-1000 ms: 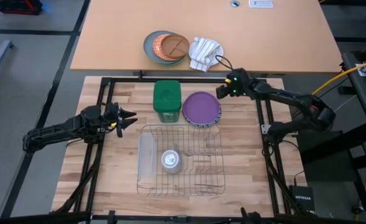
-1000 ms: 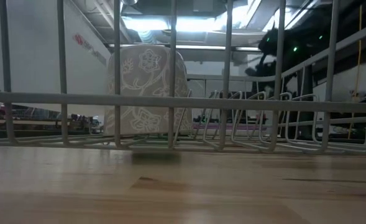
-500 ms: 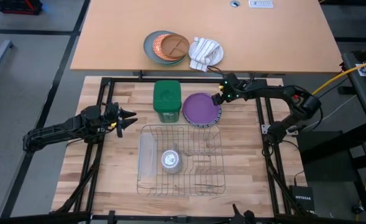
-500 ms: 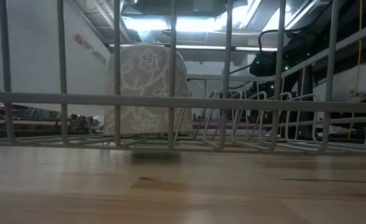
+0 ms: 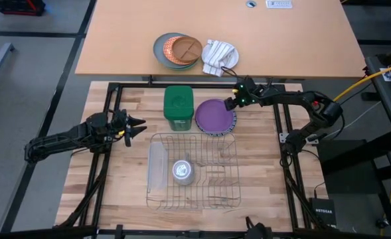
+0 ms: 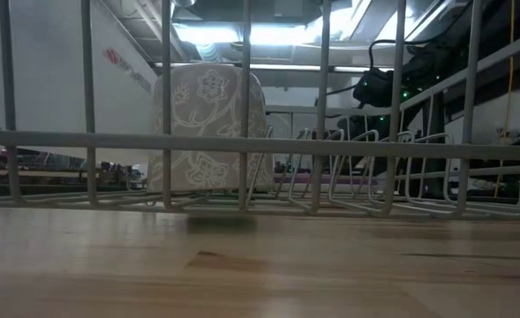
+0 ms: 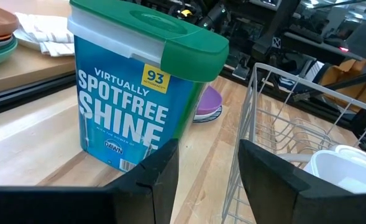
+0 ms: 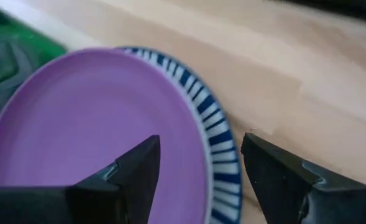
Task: Sort dishes
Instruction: Put the purple plate into the dish rack
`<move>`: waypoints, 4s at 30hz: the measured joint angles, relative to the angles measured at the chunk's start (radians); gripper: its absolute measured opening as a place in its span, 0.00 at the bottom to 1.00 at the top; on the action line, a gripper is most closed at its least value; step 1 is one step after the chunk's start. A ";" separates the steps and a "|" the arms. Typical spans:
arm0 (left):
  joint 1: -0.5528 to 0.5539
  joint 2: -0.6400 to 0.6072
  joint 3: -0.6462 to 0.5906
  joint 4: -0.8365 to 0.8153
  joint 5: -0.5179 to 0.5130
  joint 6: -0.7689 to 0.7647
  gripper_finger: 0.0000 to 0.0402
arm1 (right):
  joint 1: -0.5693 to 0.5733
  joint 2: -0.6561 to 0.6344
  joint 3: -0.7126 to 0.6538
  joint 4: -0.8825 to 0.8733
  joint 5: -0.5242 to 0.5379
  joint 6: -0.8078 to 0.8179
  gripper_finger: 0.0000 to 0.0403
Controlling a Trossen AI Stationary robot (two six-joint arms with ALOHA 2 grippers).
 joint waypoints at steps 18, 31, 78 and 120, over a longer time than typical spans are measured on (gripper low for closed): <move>0.000 0.000 0.000 -0.002 0.000 0.000 0.39 | 0.092 0.006 0.000 -0.073 0.147 -0.051 0.58; 0.000 0.001 0.000 -0.062 0.000 0.000 0.39 | 0.092 0.046 0.000 -0.067 0.155 -0.049 0.44; 0.000 0.001 0.000 -0.079 -0.002 -0.027 0.39 | 0.093 0.046 0.248 -0.210 0.277 -0.131 0.06; 0.000 0.000 0.000 -0.080 -0.002 -0.026 0.39 | 0.093 0.045 0.206 -0.359 0.236 -0.187 0.27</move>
